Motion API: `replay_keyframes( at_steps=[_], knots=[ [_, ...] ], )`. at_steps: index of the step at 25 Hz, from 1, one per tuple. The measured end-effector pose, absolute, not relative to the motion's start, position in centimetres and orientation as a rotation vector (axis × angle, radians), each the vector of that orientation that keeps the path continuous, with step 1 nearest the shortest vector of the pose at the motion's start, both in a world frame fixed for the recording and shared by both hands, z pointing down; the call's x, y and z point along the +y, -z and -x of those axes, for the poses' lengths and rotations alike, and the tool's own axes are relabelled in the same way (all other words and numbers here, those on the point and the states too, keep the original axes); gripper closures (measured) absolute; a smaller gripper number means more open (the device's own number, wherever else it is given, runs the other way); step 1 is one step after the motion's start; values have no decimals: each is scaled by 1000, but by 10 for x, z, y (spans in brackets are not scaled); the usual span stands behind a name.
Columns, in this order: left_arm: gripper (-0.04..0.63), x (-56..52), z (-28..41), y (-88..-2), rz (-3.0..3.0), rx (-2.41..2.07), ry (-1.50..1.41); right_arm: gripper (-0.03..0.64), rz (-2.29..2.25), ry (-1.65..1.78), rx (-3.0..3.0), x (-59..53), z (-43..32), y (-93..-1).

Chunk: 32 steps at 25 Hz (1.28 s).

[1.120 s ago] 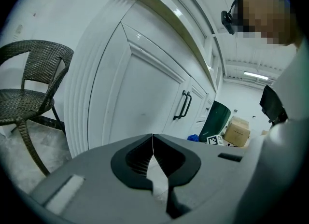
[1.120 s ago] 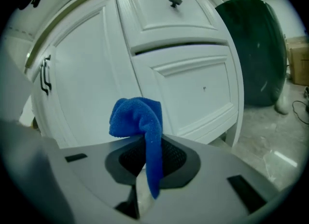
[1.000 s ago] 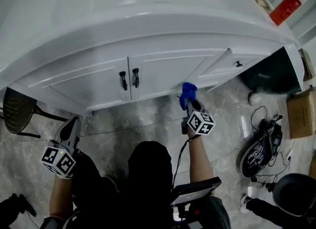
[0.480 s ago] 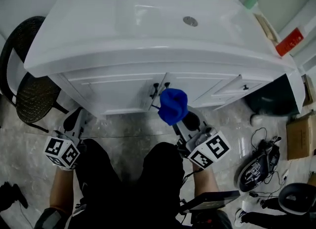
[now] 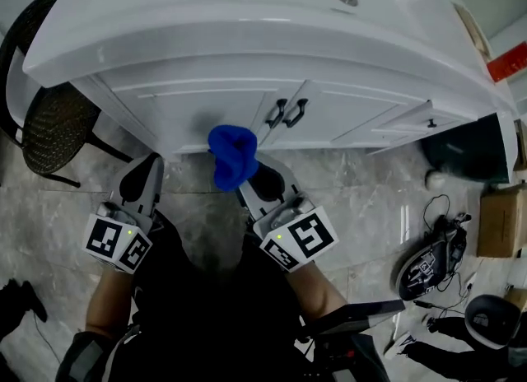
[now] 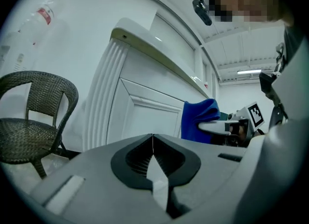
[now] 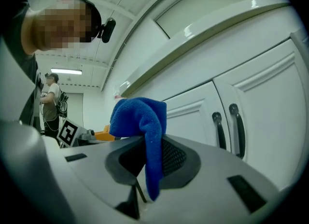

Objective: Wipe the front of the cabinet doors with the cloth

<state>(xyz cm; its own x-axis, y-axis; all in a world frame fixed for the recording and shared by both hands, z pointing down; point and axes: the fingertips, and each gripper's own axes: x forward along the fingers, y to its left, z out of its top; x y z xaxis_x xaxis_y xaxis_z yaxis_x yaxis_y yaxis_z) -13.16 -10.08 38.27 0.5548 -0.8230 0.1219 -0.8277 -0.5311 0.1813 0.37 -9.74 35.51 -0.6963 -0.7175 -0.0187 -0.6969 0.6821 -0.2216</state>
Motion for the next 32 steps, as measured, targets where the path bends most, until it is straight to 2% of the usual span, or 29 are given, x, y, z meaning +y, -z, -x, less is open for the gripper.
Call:
replay_keyframes(
  at_steps=[12, 32],
  knots=[
    [592, -84, 101, -413, -2548, -1256, -25, 565, 1160, 314, 2861, -80, 13, -387],
    [592, -84, 100, -418, -2554, -1299, -77, 565, 1141, 455, 2826, -81, 9, -409]
  ],
)
